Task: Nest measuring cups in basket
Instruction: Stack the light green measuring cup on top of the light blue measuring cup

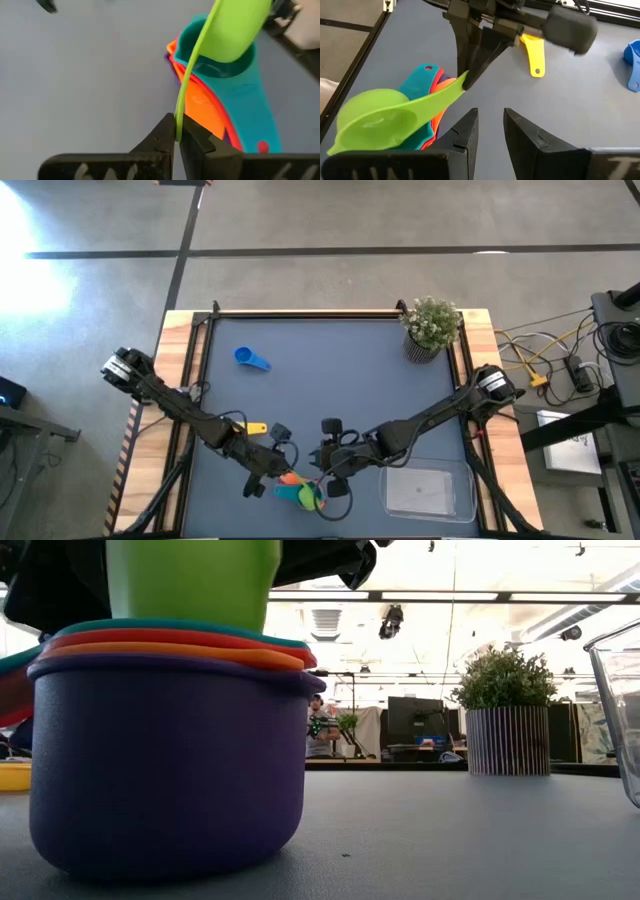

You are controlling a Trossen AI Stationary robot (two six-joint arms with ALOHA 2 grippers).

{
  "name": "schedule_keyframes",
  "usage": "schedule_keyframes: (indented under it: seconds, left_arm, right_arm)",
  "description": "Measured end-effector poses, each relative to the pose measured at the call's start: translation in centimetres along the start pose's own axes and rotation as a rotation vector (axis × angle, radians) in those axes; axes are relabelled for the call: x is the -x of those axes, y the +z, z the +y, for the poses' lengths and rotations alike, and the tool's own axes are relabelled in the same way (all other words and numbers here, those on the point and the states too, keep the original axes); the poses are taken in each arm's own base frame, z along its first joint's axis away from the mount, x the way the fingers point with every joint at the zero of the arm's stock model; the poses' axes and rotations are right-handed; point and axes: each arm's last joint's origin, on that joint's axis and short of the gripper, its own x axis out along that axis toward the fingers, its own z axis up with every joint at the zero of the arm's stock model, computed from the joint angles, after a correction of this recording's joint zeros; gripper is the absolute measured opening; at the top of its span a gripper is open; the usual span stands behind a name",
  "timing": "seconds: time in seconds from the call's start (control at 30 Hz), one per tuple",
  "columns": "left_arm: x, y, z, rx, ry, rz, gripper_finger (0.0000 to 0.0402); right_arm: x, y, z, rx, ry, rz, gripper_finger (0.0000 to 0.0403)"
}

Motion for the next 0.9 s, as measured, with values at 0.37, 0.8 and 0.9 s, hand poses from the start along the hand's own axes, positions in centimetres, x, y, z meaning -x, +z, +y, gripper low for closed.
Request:
schedule_keyframes:
  seconds: [0.37,0.8,0.9]
  left_arm:
    - [1.3,-0.2,-3.4,-0.120,0.346,-0.052,0.0001]
    - [0.6,-0.8,-6.2,-0.220,0.553,-0.062,0.0000]
    - [-0.7,-0.4,-6.8,-0.274,0.586,-0.027,0.0000]
  right_arm:
    - [0.0,-0.1,-0.1,0.004,-0.026,0.007,0.0082]
    - [0.0,-0.1,-0.2,0.003,-0.029,0.005,0.0082]
    - [0.2,0.0,-0.3,0.002,-0.030,0.007,0.0082]
